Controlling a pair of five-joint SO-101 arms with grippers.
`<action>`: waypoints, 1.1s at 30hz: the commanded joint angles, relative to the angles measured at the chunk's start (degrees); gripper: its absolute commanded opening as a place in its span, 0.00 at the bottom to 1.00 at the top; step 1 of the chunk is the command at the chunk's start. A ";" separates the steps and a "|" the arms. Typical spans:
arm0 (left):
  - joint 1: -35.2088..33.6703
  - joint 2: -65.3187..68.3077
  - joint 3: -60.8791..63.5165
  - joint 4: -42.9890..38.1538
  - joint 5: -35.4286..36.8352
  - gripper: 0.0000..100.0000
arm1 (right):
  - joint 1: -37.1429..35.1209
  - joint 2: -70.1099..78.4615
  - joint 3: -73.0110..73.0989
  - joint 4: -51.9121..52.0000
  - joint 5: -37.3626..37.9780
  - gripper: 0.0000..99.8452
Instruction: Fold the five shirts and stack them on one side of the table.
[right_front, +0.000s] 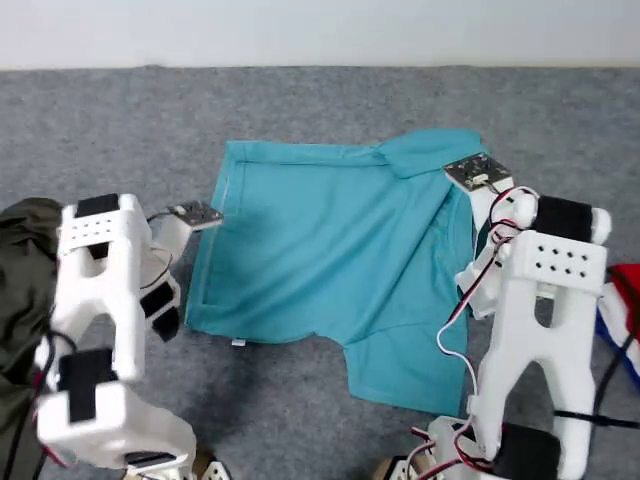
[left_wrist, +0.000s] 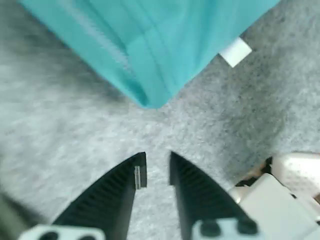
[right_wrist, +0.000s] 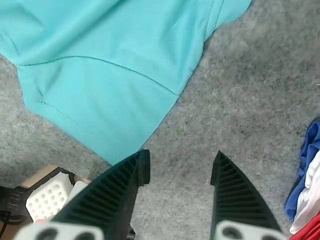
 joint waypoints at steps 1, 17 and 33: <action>2.37 -8.35 -1.63 1.93 -0.09 0.13 | 0.75 -2.24 -0.26 1.89 -0.44 0.21; 6.95 6.24 -0.84 -10.81 3.16 0.13 | 0.75 -2.24 -0.26 1.98 -0.53 0.21; 2.37 7.74 -5.85 -8.70 2.73 0.00 | 0.75 -1.80 -0.26 1.71 -0.18 0.21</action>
